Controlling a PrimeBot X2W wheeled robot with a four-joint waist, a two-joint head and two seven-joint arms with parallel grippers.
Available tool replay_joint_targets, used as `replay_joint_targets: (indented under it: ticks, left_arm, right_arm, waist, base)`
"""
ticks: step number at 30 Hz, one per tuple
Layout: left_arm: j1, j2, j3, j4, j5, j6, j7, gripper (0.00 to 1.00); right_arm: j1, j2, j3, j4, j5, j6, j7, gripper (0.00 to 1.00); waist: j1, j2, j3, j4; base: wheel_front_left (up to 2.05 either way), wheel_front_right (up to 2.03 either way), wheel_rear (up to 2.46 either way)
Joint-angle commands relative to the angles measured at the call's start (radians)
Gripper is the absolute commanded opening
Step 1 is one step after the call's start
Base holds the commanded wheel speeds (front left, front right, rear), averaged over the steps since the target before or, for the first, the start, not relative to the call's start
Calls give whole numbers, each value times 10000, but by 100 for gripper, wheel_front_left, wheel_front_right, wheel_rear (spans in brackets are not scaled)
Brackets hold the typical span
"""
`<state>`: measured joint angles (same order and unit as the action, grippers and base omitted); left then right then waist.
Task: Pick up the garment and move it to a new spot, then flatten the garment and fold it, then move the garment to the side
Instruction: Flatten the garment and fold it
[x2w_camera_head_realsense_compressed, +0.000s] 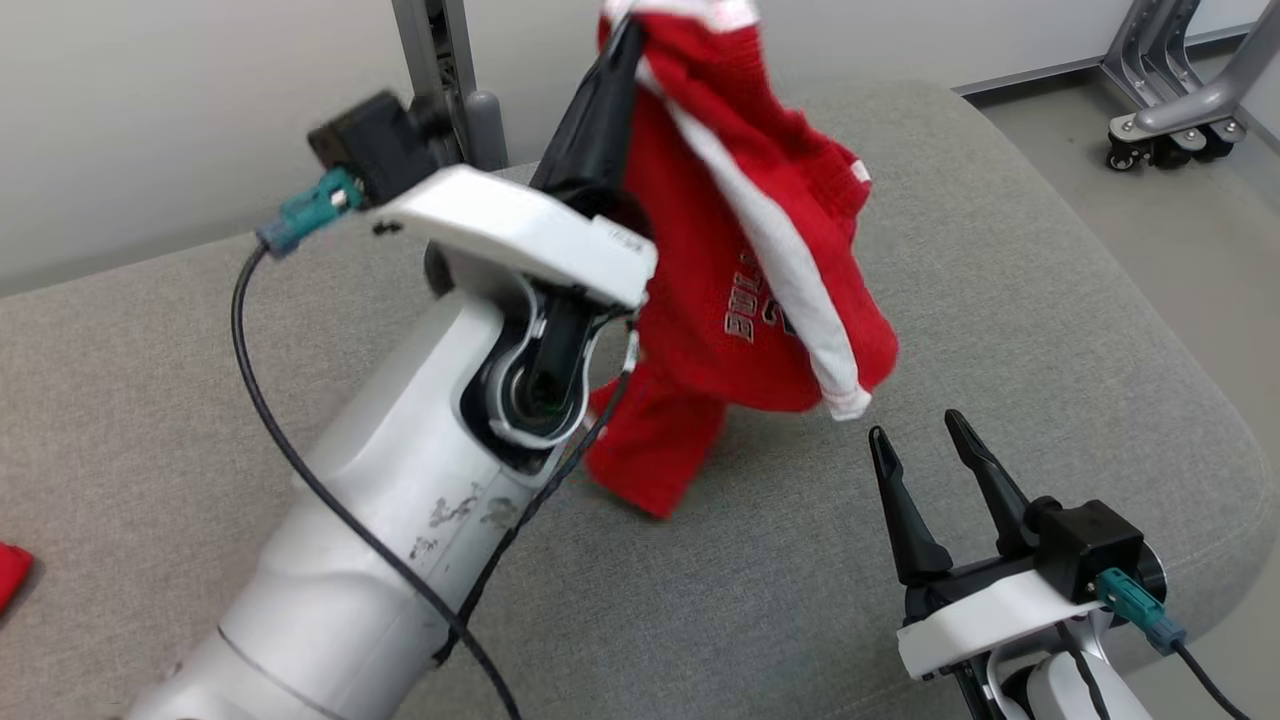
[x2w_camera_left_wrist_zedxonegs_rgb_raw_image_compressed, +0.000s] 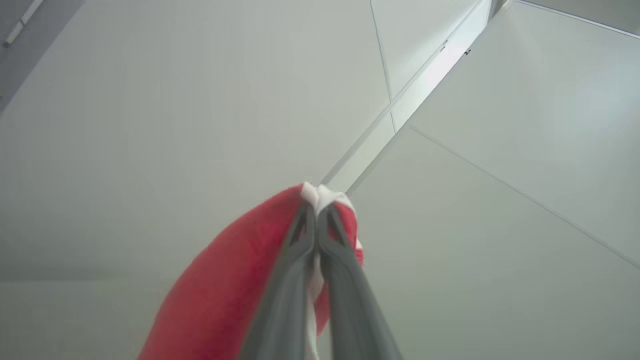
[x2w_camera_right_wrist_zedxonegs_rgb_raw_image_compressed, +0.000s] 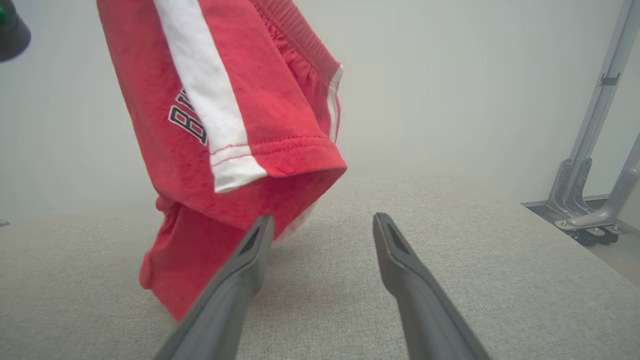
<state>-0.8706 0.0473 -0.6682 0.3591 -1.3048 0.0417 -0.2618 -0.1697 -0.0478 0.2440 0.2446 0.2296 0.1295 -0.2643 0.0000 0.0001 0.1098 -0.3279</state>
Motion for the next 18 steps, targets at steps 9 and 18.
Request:
replay_joint_targets:
  ticks: [9,18]
  left_arm:
    - [2342,49,1483,2270,-1004,433,-23,0]
    - [3648,49,3797,2825,745,-86,-25,41]
  right_arm:
    - [123,-51,-91,-40,-42,24,-23,100]
    - [116,-53,-56,-3,-143,24,-22,100]
  waist:
    - [0,-1,117,353]
    - [0,-1,162,939]
  base:
    - [0,0,0]
    - [0,0,0]
